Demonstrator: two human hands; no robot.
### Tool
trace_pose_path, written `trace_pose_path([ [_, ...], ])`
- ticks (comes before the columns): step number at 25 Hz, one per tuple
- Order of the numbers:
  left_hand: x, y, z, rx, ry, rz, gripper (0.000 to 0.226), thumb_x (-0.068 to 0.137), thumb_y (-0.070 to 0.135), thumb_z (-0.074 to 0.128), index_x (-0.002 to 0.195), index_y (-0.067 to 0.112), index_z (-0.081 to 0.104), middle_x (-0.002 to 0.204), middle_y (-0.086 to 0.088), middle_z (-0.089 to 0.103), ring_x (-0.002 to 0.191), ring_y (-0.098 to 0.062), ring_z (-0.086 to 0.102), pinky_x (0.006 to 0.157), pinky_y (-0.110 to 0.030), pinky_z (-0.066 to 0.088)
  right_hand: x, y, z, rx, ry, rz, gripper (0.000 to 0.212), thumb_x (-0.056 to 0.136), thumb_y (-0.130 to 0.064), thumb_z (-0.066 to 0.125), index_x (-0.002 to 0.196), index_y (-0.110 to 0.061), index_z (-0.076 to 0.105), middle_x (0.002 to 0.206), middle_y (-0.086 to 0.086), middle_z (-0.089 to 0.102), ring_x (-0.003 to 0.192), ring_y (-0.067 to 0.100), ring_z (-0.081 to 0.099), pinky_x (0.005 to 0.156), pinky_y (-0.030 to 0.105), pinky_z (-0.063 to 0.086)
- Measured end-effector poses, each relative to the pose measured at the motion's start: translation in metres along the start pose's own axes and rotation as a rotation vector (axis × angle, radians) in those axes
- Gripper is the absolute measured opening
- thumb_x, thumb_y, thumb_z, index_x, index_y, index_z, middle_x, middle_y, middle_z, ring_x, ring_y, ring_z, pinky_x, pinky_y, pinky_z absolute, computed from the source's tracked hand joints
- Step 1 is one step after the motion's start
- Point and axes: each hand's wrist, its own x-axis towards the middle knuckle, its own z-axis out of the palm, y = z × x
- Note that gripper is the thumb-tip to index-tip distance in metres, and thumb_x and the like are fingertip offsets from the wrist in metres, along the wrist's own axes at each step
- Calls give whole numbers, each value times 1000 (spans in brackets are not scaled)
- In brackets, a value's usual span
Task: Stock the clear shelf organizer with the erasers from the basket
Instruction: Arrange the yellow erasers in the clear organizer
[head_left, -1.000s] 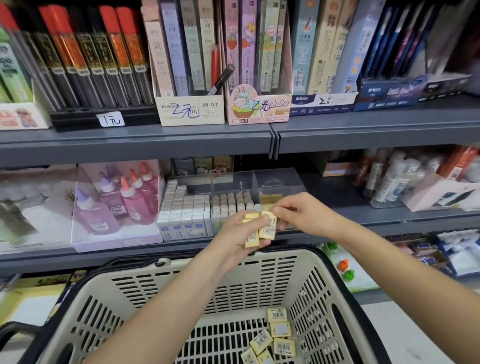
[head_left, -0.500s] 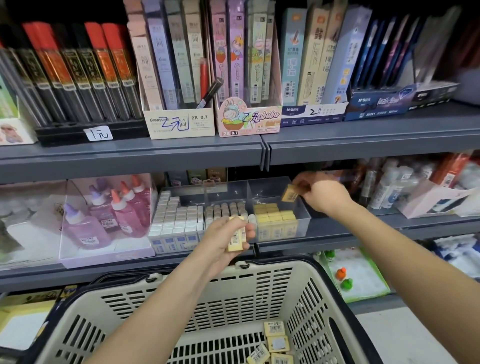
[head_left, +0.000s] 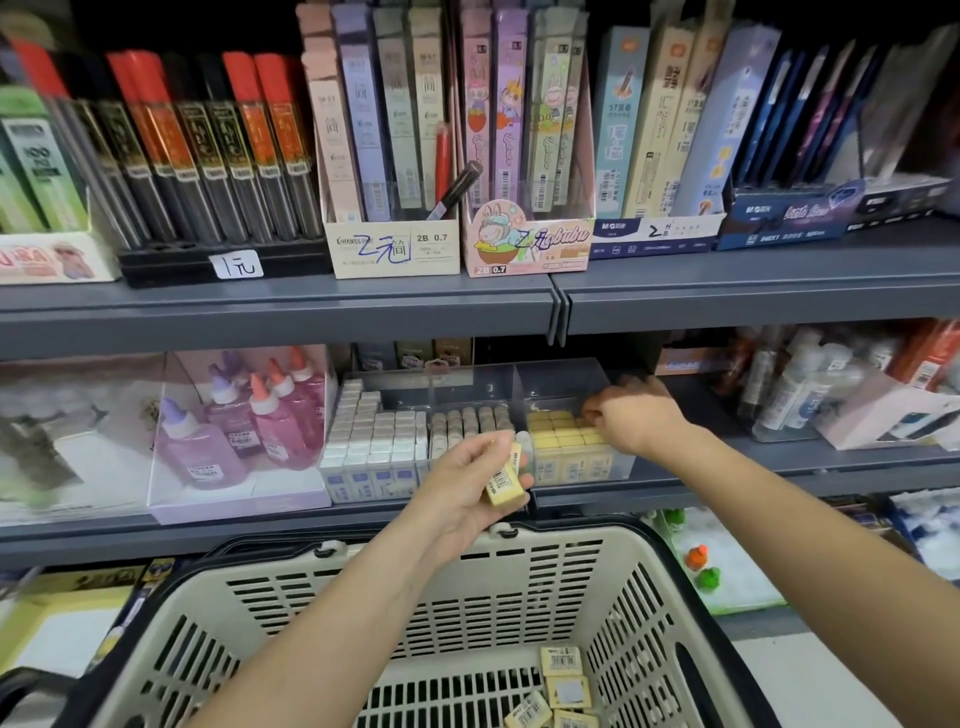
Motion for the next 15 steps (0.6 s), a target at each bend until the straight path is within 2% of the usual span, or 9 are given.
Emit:
trace_pose_path([
  [2, 0, 0, 0, 7, -10, 4, 22, 89, 19, 57, 106, 6, 60, 90, -10, 72, 75, -18, 69, 58, -25, 56, -12, -8, -6, 108, 180, -13, 28, 95, -28, 38, 102, -26, 65, 109, 1, 65, 108, 25, 51, 92, 35, 33],
  [3, 0, 0, -1, 23, -12, 7, 22, 89, 19, 56, 105, 4, 59, 89, -9, 73, 75, -17, 68, 58, -25, 55, -20, -15, -10, 291, 242, -28, 28, 95, -33, 42, 94, -22, 67, 96, 2, 67, 98, 23, 57, 85, 34, 39],
  [5, 2, -2, 0, 47, -22, 5, 22, 89, 20, 57, 103, 3, 59, 89, -10, 72, 76, -17, 69, 58, -24, 55, -37, -32, -20, 738, 167, -99, 34, 92, -39, 50, 80, -14, 69, 74, 0, 66, 72, 12, 60, 67, 28, 44],
  [6, 2, -3, 1, 48, -32, -1, 21, 89, 20, 58, 102, 3, 59, 89, -11, 71, 76, -18, 69, 59, -24, 55, -46, -41, -24, 837, 84, -144, 31, 90, -39, 54, 82, -14, 71, 72, -2, 66, 66, 7, 58, 64, 25, 45],
  [9, 3, -11, 5, 43, -67, -18, 19, 88, 20, 59, 97, 4, 62, 85, -10, 73, 76, -19, 69, 62, -25, 56, -60, -51, -21, 828, 16, -162, 18, 86, -32, 63, 94, -18, 71, 75, -12, 63, 64, -2, 53, 64, 16, 44],
  [12, 6, -12, 10, -8, -59, -51, 18, 89, 17, 58, 89, 1, 66, 81, -12, 73, 76, -20, 69, 69, -26, 58, -60, -33, -18, 928, 37, -80, 10, 84, -23, 67, 89, -15, 70, 74, -10, 62, 69, 7, 57, 75, 28, 52],
  [15, 10, -7, 9, -76, 1, -92, 10, 88, 5, 58, 91, -3, 62, 76, -16, 71, 78, -25, 67, 59, -24, 56, -47, -4, -19, 1020, 148, 78, 7, 83, -16, 68, 89, -14, 69, 78, -2, 67, 74, 14, 63, 79, 33, 53],
])
